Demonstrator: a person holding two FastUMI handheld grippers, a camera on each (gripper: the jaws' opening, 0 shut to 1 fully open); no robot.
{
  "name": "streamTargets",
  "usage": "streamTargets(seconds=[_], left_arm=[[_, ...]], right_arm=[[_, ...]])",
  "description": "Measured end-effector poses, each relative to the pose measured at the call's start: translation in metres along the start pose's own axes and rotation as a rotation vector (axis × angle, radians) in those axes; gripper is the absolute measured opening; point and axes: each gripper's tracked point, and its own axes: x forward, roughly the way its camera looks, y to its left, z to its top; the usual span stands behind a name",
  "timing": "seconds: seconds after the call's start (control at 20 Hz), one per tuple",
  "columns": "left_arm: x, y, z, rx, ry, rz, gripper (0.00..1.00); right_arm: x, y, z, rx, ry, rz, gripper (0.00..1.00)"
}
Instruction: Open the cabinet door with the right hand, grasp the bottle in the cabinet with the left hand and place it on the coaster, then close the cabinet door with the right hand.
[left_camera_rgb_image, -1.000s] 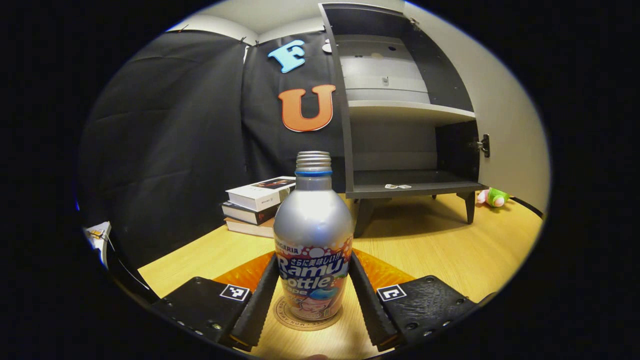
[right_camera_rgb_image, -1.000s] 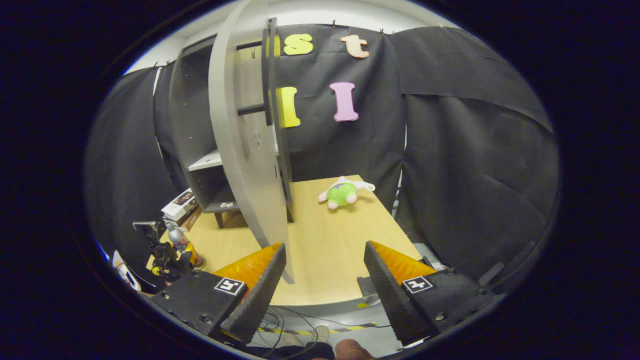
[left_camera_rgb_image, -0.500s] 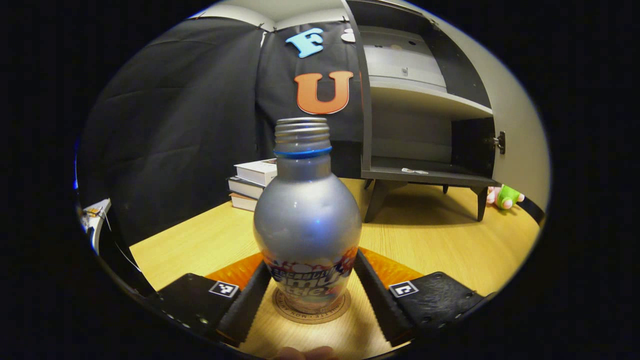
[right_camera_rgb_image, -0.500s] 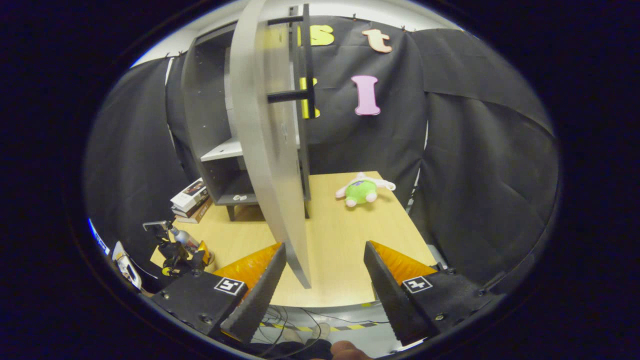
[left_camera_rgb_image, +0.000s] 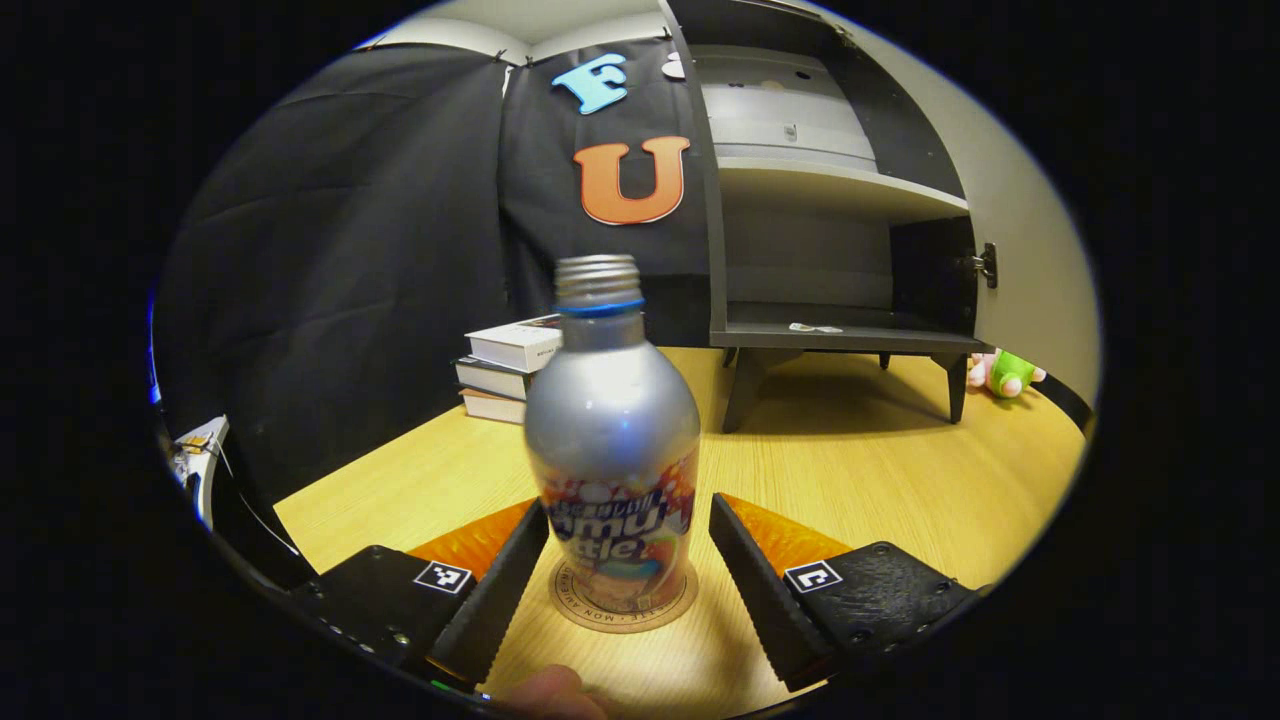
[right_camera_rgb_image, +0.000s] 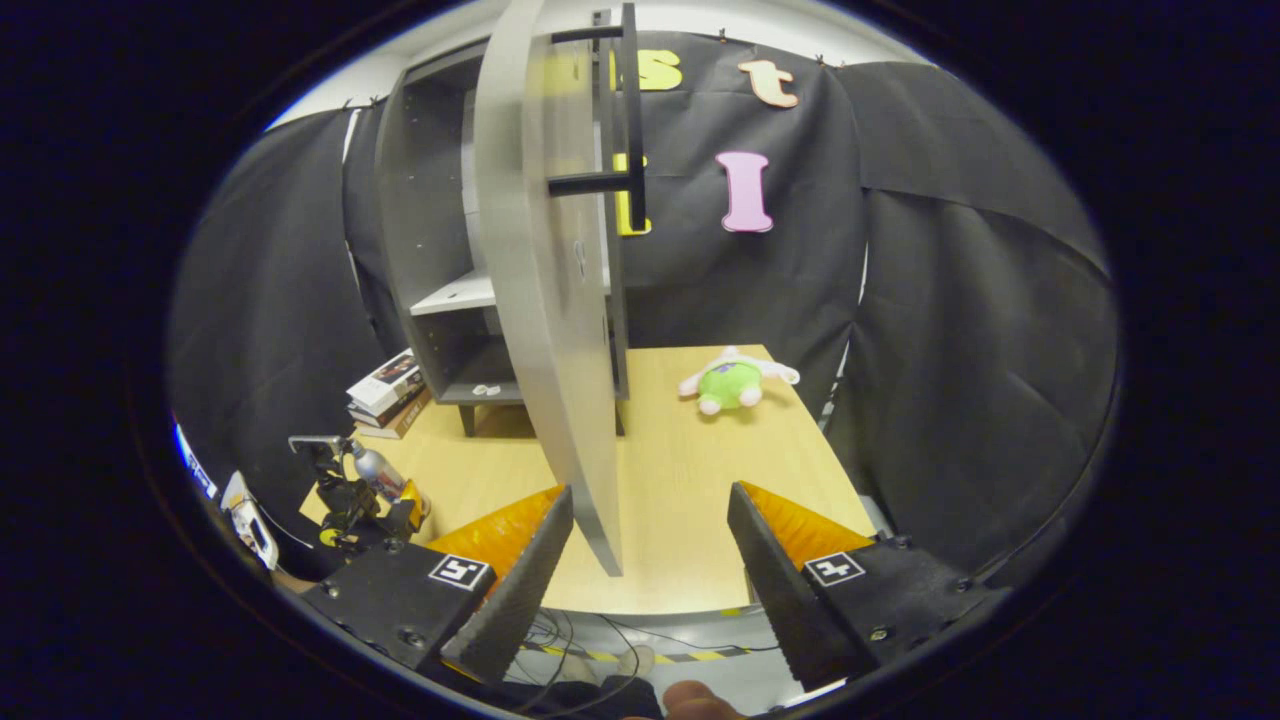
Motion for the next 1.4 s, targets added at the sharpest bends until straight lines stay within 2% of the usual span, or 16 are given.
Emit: streamTargets(seconds=[0.2, 0.3, 0.4, 0.55, 0.75, 0.9, 0.95, 1.05, 1.2, 1.25, 1.3, 1.4], left_arm=[[-0.019, 0.006, 0.011, 0.042, 0.006, -0.026, 0.97], [-0.034, 0.012, 0.022, 0.077, -0.002, -0.051, 0.97], [-0.048, 0.028, 0.039, 0.12, -0.023, -0.048, 0.97], [-0.069, 0.049, 0.073, 0.123, -0.058, -0.047, 0.96], [-0.089, 0.071, 0.128, 0.098, -0.111, -0.034, 0.96], [-0.093, 0.069, 0.176, 0.052, -0.179, -0.053, 0.96], [-0.091, 0.065, 0.189, 0.038, -0.204, -0.066, 1.0], [-0.09, 0.064, 0.205, 0.038, -0.233, -0.076, 0.96], [-0.091, 0.055, 0.216, 0.042, -0.251, -0.102, 0.96], [-0.092, 0.051, 0.213, 0.038, -0.238, -0.118, 1.0], [-0.094, 0.051, 0.207, 0.033, -0.221, -0.124, 0.96], [-0.098, 0.053, 0.2, 0.025, -0.199, -0.124, 0.96]], right_arm=[[0.008, 0.01, -0.006, 0.044, 0.001, 0.025, 1.0], [0.01, 0.039, 0.006, 0.04, -0.034, 0.082, 1.0], [0.012, 0.065, 0.017, -0.032, -0.084, 0.116, 1.0], [0.014, 0.07, 0.012, -0.129, -0.102, 0.059, 1.0], [0.01, 0.072, 0.014, -0.052, -0.101, 0.081, 1.0], [0.012, 0.073, 0.011, -0.102, -0.106, 0.059, 1.0], [0.012, 0.075, 0.01, -0.11, -0.111, 0.06, 1.0], [0.012, 0.087, 0.01, -0.098, -0.118, 0.085, 1.0], [0.011, 0.112, 0.007, -0.136, -0.121, 0.096, 1.0], [0.011, 0.119, 0.006, -0.151, -0.128, 0.106, 1.0], [0.011, 0.128, 0.005, -0.164, -0.132, 0.125, 1.0], [0.013, 0.148, 0.002, -0.202, -0.136, 0.167, 1.0]])
